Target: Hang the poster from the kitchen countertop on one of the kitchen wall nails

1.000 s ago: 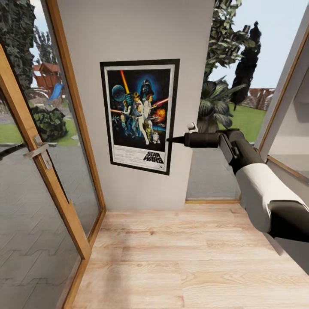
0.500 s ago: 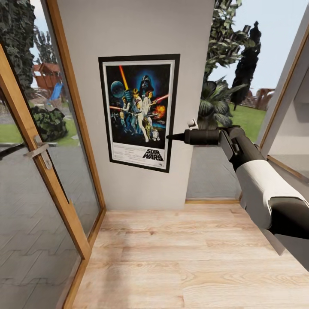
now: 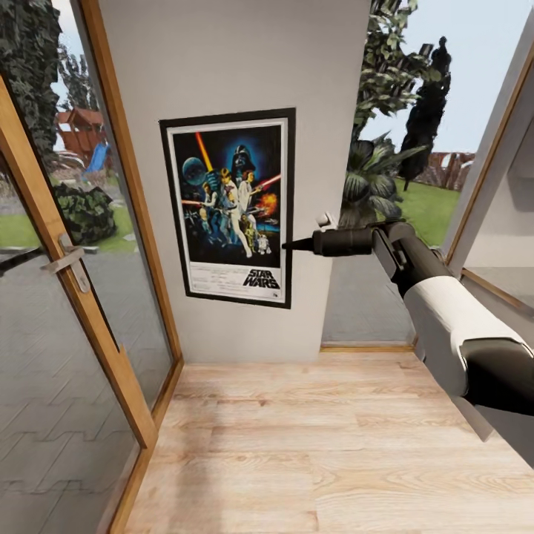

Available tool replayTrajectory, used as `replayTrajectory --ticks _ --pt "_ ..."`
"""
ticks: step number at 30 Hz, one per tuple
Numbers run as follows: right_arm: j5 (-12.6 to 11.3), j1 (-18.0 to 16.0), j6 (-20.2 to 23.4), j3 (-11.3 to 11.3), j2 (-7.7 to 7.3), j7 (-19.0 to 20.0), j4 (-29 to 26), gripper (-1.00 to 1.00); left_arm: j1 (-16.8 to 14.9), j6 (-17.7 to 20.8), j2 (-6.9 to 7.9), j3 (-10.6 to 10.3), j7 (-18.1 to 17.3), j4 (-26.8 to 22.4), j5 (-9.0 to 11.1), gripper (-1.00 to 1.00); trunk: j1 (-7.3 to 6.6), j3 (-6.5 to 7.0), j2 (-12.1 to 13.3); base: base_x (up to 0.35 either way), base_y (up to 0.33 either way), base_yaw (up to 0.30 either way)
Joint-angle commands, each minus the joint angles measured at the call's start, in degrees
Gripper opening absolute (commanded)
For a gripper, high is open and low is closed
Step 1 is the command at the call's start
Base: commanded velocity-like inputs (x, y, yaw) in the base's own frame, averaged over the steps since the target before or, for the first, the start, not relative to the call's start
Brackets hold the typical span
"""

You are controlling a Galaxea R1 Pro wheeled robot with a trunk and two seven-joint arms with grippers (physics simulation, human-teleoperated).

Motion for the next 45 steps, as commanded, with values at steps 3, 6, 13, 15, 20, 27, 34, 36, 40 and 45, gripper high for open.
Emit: replayTrajectory --ticks 3,6,13,15,20,27,34,36,40,45 --pt "-0.8 -0.5 6.5 0.3 0.07 -0.1 0.6 -1.0 0.0 -0.5 -0.01 0.1 -0.1 -0.1 -0.1 1.0 0.04 -0.12 -0.1 0.0 0.0 0.0" --pt "-0.9 -0.6 7.4 0.3 0.1 -0.1 0.6 -1.0 0.0 -0.5 -0.01 0.1 -0.1 -0.1 -0.1 1.0 0.04 -0.12 -0.1 0.0 0.0 0.0" --pt "-1.0 -0.6 8.1 0.2 0.12 -0.1 0.6 -1.0 0.0 -0.5 -0.01 0.1 -0.1 -0.1 -0.2 1.0 0.04 -0.12 -0.1 0.0 0.0 0.0" --pt "-1.0 -0.6 8.1 0.2 0.12 -0.1 0.6 -1.0 0.0 -0.5 -0.01 0.1 -0.1 -0.1 -0.1 1.0 0.04 -0.12 -0.1 0.0 0.0 0.0" --pt "-0.8 -1.7 8.1 0.3 0.12 -0.3 0.5 -1.0 0.0 -0.5 -0.01 0.1 -0.1 -0.1 -0.1 1.0 0.04 -0.12 -0.1 0.0 0.0 0.0" --pt "-0.4 -3.1 8.2 0.3 0.12 -0.2 0.7 -1.0 0.0 -0.5 0.01 0.1 -0.1 -0.1 -0.1 1.0 0.04 -0.12 -0.1 0.0 0.0 0.0" --pt "-0.3 -3.2 8.2 0.3 0.12 -0.1 0.6 -1.0 0.0 -0.5 0.03 0.1 -0.1 -0.1 -0.1 1.0 0.04 -0.12 -0.1 0.0 0.0 0.0" --pt "-0.3 -3.3 8.2 0.3 0.12 0.0 0.6 -1.0 0.0 -0.5 0.05 0.1 -0.1 -0.1 -0.1 1.0 0.04 -0.12 -0.1 0.0 0.0 0.0" --pt "-0.3 -3.3 8.1 0.5 0.12 0.0 0.6 -1.0 0.0 -0.5 0.07 0.1 -0.1 -0.1 -0.1 1.0 0.04 -0.12 -0.1 0.0 0.0 0.0" --pt "-0.3 -3.3 8.0 1.6 0.12 0.1 0.5 -1.0 0.0 -0.5 0.07 0.1 -0.1 -0.1 -0.1 1.0 0.04 -0.12 -0.1 0.0 0.0 0.0"
